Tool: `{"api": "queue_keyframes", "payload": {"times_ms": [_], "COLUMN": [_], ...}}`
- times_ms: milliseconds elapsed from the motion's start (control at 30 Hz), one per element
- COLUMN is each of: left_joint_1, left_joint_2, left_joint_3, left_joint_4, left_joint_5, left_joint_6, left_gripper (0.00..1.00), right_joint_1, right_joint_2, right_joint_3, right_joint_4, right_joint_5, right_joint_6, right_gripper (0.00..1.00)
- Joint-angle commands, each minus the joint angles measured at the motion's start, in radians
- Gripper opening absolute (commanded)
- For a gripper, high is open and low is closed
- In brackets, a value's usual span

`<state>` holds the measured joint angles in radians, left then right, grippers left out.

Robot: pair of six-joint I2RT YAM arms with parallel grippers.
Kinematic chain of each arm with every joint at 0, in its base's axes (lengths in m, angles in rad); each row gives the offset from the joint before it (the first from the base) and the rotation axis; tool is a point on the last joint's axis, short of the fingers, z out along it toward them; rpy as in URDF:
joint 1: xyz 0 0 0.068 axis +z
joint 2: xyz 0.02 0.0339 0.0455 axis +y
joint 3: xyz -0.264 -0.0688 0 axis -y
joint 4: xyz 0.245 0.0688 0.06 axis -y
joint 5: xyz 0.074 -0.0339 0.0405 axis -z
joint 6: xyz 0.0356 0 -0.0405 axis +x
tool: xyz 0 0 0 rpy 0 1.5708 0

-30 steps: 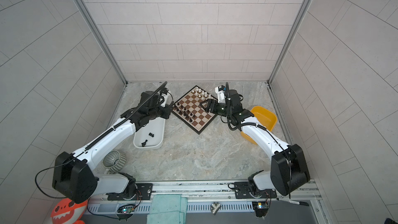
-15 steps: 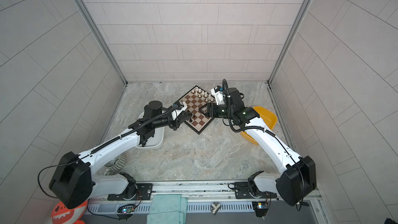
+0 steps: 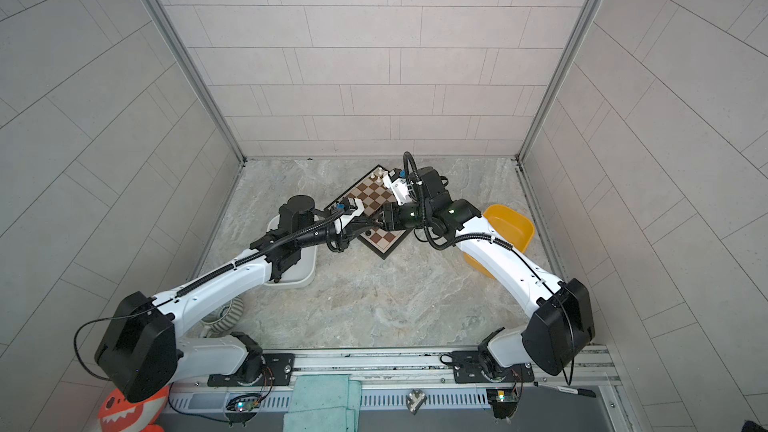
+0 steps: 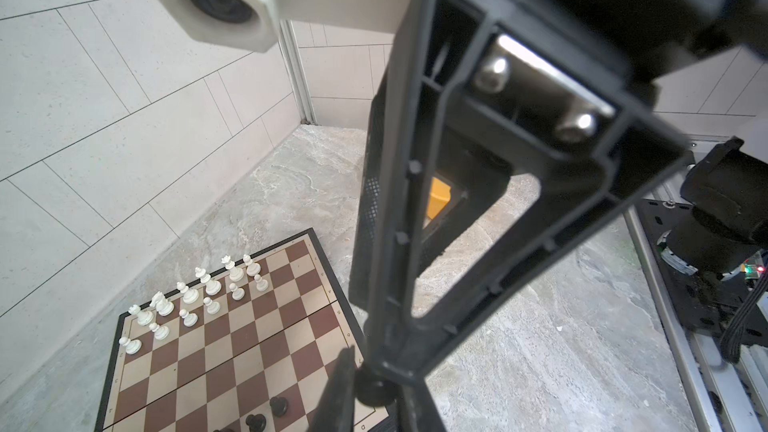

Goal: Set up the chess pieces on the board
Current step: 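Close right gripper on the pawn while left gripper opens and draws back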

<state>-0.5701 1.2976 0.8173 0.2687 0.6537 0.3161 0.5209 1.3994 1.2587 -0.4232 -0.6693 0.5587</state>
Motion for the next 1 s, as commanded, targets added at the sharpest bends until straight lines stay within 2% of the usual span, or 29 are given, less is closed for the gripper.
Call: {"api": "queue_keyframes", "payload": {"times_ms": [0,467,700,800,867,900,933,967], "left_joint_1": [-0.007,-0.008,-0.010,-0.010,-0.010,-0.010,-0.010,-0.010], "left_joint_2": [-0.017,-0.012,-0.008,-0.007,-0.006,-0.006,-0.008,-0.013], "left_joint_3": [-0.015,-0.022,-0.025,-0.018,-0.012,-0.008,-0.004,-0.003], "left_joint_4": [0.042,0.077,0.080,0.067,0.058,0.051,0.046,0.037], "left_joint_5": [0.021,0.017,0.009,0.002,-0.006,-0.019,-0.039,-0.059], "left_joint_6": [0.018,-0.005,-0.005,-0.008,-0.019,-0.028,-0.048,-0.065], "left_gripper": [0.08,0.08,0.09,0.12,0.19,0.27,0.37,0.62], "right_joint_1": [0.005,0.014,0.016,0.016,0.014,0.013,0.007,0.002], "right_joint_2": [0.009,0.035,0.040,0.031,0.026,0.024,0.023,0.022], "right_joint_3": [0.018,0.016,0.013,0.009,0.007,0.007,0.007,0.008], "right_joint_4": [-0.012,-0.020,-0.015,-0.015,-0.015,-0.016,-0.015,-0.015], "right_joint_5": [0.003,-0.001,-0.009,-0.010,-0.007,-0.003,-0.001,0.000], "right_joint_6": [-0.001,-0.001,0.008,0.005,0.003,0.001,0.001,0.000], "right_gripper": [0.35,0.18,0.00,0.00,0.00,0.00,0.00,0.00]}}
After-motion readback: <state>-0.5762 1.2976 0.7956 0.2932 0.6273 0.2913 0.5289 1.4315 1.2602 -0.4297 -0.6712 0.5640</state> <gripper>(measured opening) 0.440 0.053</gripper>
